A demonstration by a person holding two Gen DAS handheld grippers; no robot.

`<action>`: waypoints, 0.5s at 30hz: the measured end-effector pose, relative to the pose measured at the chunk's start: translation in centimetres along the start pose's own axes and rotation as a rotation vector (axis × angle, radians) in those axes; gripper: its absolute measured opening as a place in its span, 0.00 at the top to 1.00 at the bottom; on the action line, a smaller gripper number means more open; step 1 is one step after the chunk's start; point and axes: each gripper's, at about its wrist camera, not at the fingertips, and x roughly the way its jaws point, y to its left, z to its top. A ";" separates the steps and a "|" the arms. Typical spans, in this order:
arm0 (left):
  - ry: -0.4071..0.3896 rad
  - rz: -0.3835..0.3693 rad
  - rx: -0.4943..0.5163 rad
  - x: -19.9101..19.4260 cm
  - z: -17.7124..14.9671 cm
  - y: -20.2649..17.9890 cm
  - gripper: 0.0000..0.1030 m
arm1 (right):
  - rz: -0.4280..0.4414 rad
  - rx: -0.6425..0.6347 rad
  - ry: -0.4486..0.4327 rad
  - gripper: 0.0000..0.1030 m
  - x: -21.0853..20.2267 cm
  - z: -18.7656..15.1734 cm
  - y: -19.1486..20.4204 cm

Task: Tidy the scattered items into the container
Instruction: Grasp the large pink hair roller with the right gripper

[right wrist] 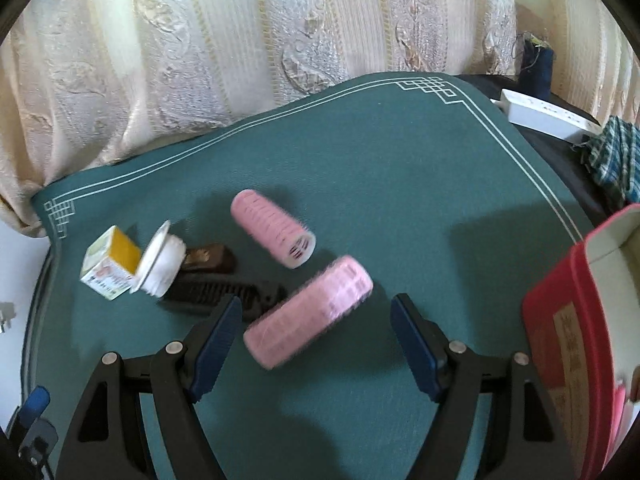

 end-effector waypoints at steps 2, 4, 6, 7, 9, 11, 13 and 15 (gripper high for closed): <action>0.008 0.001 -0.004 0.3 0.0 0.1 0.22 | -0.005 -0.013 0.009 0.23 0.7 0.1 0.1; 0.016 0.004 -0.010 0.5 0.0 0.3 0.22 | -0.016 -0.037 0.004 0.23 0.9 0.1 0.5; 0.023 0.008 -0.014 0.7 0.0 0.3 0.22 | -0.007 -0.061 0.003 0.27 0.9 0.0 0.9; 0.027 0.010 -0.015 0.8 0.1 0.3 0.22 | -0.004 -0.069 0.001 0.29 0.8 0.0 0.9; 0.038 0.013 -0.012 1.1 0.3 0.2 0.22 | -0.006 -0.090 -0.006 0.39 0.5 -0.2 1.1; 0.044 0.016 -0.007 1.4 0.6 0.0 0.22 | -0.011 -0.110 -0.014 0.49 0.1 -0.5 1.2; 0.044 0.025 0.002 1.9 1.2 -0.2 0.22 | 0.006 -0.112 -0.010 0.58 -0.2 -0.7 1.1; 0.046 0.038 0.004 2.9 2.1 -0.2 0.22 | 0.017 -0.115 -0.008 0.60 -0.5 -0.8 0.9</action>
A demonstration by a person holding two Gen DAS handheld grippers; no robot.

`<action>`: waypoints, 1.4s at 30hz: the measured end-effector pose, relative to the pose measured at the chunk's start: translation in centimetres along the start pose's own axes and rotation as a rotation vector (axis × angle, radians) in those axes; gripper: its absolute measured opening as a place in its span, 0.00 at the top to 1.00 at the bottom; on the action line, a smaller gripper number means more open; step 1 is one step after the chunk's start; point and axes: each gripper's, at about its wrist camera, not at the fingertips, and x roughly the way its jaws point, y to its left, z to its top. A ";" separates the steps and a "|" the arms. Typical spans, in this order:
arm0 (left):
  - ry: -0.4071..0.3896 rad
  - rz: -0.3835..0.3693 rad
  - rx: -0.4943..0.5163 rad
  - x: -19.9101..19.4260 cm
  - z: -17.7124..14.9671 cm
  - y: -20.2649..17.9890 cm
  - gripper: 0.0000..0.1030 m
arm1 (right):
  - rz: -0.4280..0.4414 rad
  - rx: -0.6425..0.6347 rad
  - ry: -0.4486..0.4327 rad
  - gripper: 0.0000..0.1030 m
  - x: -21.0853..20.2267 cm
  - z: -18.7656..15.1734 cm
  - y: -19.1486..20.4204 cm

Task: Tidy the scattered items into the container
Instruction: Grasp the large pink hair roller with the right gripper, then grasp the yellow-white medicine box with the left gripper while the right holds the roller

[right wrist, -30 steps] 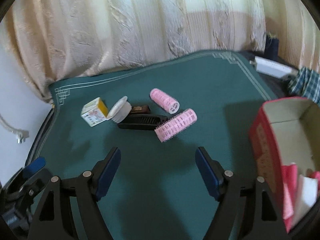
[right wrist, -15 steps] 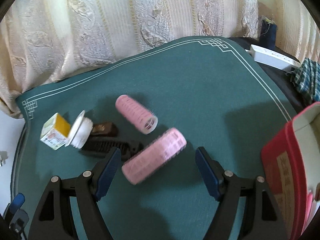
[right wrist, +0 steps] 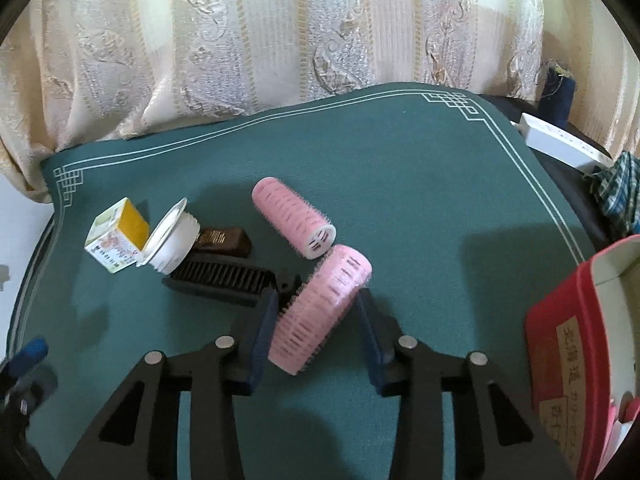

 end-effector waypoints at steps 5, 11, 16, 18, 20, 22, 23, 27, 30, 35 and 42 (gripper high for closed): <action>-0.006 0.055 -0.007 2.6 2.5 0.3 0.22 | 0.038 0.014 0.004 0.63 -0.3 -0.1 -0.4; -0.026 0.116 -0.021 6.1 5.5 0.2 0.22 | 0.051 0.014 0.008 0.64 -0.1 -0.1 -0.4; -0.022 0.132 -0.032 8.7 7.3 -0.1 0.22 | 0.046 -0.002 0.009 0.64 0.1 -0.2 0.1; -0.019 0.143 -0.029 9.6 7.7 -0.1 0.22 | 0.035 -0.019 0.009 0.64 0.3 -0.3 0.5; -0.014 0.158 -0.022 10.4 7.9 0.0 0.22 | 0.026 -0.027 0.006 0.64 0.2 -0.3 0.7; -0.011 0.175 -0.020 10.9 7.9 0.3 0.23 | 0.028 -0.021 0.007 0.63 0.2 -0.3 0.6; -0.008 0.176 -0.025 11.1 7.8 0.6 0.23 | 0.029 -0.016 0.008 0.63 0.3 -0.2 0.5; 0.005 0.152 -0.041 11.4 7.7 1.6 0.40 | 0.025 -0.011 0.009 0.63 0.2 -0.2 0.5; 0.000 0.141 -0.042 11.0 7.6 1.9 0.43 | 0.024 -0.010 0.008 0.63 0.2 -0.2 0.5; -0.021 0.126 -0.025 9.4 7.0 1.6 0.47 | 0.036 0.005 0.000 0.63 -0.1 -0.2 0.2; -0.066 0.087 -0.011 5.0 4.9 0.8 0.47 | 0.088 0.033 -0.002 0.66 -0.7 -0.1 -0.4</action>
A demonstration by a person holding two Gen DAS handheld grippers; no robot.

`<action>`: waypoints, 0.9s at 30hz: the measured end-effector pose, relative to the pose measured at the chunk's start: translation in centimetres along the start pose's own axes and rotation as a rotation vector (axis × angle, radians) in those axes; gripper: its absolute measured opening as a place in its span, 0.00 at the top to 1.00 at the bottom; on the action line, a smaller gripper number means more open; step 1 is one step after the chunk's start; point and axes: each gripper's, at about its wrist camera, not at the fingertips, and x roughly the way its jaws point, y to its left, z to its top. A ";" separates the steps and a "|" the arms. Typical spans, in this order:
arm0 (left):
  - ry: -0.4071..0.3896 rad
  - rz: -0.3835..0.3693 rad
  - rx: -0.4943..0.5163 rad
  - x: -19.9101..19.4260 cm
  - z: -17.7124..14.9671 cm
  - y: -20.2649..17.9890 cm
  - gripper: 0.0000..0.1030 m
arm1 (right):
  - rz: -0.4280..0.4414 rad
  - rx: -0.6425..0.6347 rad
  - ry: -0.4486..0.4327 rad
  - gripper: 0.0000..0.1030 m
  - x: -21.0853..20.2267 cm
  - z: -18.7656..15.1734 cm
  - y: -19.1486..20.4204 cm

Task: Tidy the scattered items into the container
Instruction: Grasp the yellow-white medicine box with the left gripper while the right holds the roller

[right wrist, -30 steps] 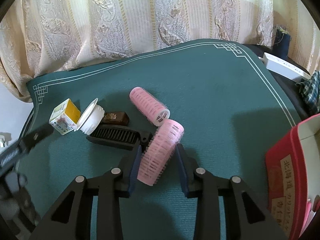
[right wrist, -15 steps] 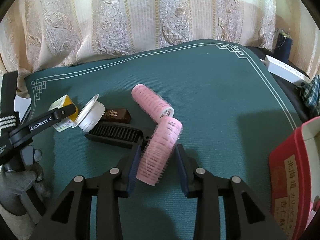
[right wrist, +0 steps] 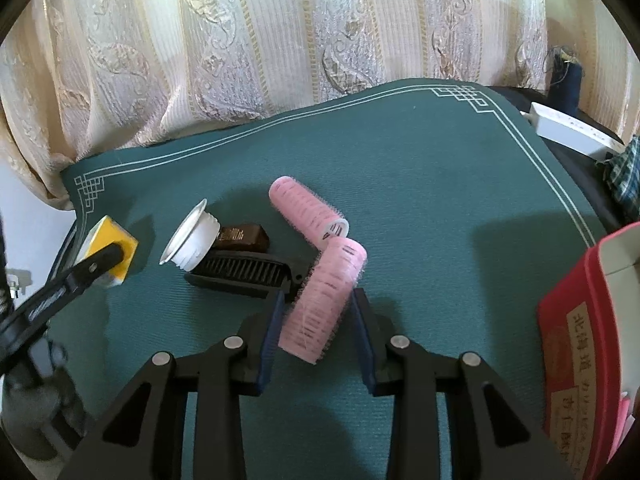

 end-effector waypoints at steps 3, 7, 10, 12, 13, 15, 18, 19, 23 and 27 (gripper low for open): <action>-0.011 -0.024 0.001 -1.7 -1.0 -0.2 0.47 | 0.010 -0.001 -0.012 0.67 -0.4 0.0 0.1; -0.033 -0.055 -0.005 -4.0 -2.4 -0.5 0.47 | 0.015 0.001 -0.026 0.67 -0.9 -0.1 0.2; -0.051 -0.065 -0.002 -5.5 -3.3 -0.8 0.47 | 0.006 0.006 -0.021 0.67 -1.0 -0.3 0.1; -0.055 -0.072 -0.008 -5.9 -3.8 -0.9 0.47 | -0.015 0.016 -0.026 0.67 -0.8 -0.3 -0.1; -0.056 -0.074 -0.012 -6.1 -4.1 -0.9 0.47 | -0.028 0.018 -0.023 0.67 -0.5 -0.2 -0.2; -0.054 -0.074 -0.016 -6.0 -4.5 -0.9 0.47 | -0.028 0.022 -0.013 0.56 0.1 0.0 -0.4; -0.042 -0.066 -0.014 -5.4 -4.9 -1.0 0.47 | -0.067 0.000 0.007 0.38 1.0 0.1 -0.1; -0.038 -0.065 -0.011 -5.3 -5.0 -1.0 0.47 | -0.078 -0.015 0.020 0.38 1.3 0.1 0.1; -0.035 -0.049 0.000 -5.0 -5.2 -0.8 0.47 | -0.135 -0.089 0.046 0.38 2.0 -0.1 1.3; -0.037 -0.048 -0.003 -5.1 -5.3 -0.5 0.47 | -0.154 -0.129 0.048 0.65 1.9 -0.4 1.5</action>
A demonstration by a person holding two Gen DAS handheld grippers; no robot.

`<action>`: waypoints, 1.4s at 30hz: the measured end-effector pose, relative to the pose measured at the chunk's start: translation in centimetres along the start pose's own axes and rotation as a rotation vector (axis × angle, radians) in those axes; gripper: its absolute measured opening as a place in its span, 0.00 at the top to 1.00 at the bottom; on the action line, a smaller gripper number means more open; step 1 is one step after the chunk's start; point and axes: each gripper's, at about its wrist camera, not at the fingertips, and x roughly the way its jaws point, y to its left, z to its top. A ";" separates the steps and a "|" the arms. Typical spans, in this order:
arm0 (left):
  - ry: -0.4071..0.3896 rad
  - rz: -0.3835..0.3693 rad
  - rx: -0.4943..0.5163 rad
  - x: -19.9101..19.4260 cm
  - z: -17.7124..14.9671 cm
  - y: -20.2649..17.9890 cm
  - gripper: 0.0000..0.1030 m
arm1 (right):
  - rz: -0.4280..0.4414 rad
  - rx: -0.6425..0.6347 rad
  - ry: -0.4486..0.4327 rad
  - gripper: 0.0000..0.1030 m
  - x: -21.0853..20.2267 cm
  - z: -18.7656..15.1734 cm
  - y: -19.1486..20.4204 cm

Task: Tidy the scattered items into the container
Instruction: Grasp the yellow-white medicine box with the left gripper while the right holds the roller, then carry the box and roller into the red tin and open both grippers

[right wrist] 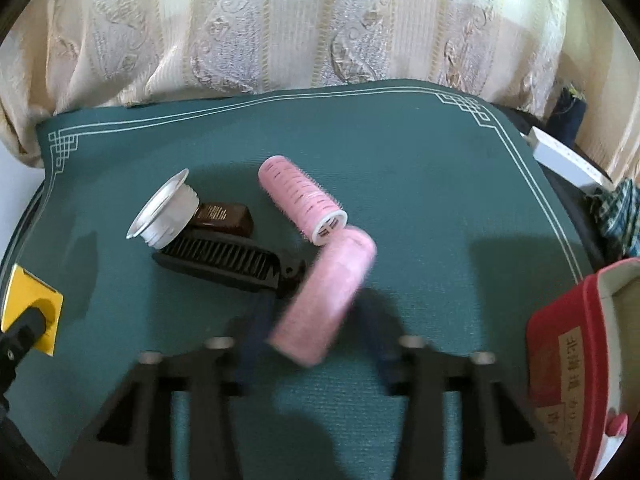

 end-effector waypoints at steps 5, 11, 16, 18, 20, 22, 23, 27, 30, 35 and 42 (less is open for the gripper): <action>-0.007 -0.001 0.011 -0.3 -0.1 -0.3 0.47 | 0.079 0.079 -0.012 0.71 -1.3 -0.5 -1.9; 0.003 0.001 0.022 0.0 -0.3 -0.5 0.47 | 0.178 0.122 -0.093 0.72 -4.1 -0.2 -2.3; -0.009 0.017 0.035 -0.1 -0.2 -0.7 0.47 | 0.210 0.099 -0.114 0.72 -4.6 -0.2 -1.3; -0.018 0.026 0.046 -0.3 -0.2 -1.0 0.47 | 0.209 0.094 -0.108 0.72 -4.4 -0.4 -1.0; -0.027 0.030 0.053 -0.6 -0.2 -1.2 0.47 | 0.201 0.089 -0.108 0.72 -4.3 -0.4 -0.8; -0.039 0.036 0.059 -0.9 -0.1 -1.3 0.47 | 0.195 0.083 -0.112 0.72 -4.3 -0.6 -0.7; -0.043 0.037 0.061 -1.0 -0.1 -1.4 0.47 | 0.190 0.078 -0.115 0.72 -4.3 -0.6 -0.6; -0.051 0.042 0.068 -1.2 -0.1 -1.6 0.47 | 0.175 0.062 -0.124 0.72 -4.4 -0.9 -0.2; -0.057 0.050 0.075 -1.3 -0.2 -1.7 0.47 | 0.172 0.059 -0.134 0.72 -4.6 -0.9 -0.2; -0.069 0.061 0.081 -1.5 -0.3 -1.8 0.47 | 0.164 0.066 -0.160 0.72 -5.9 -1.0 -0.2; -0.069 0.037 0.096 -1.9 -0.5 -3.0 0.47 | 0.168 0.087 -0.202 0.72 -9.6 -3.1 -1.5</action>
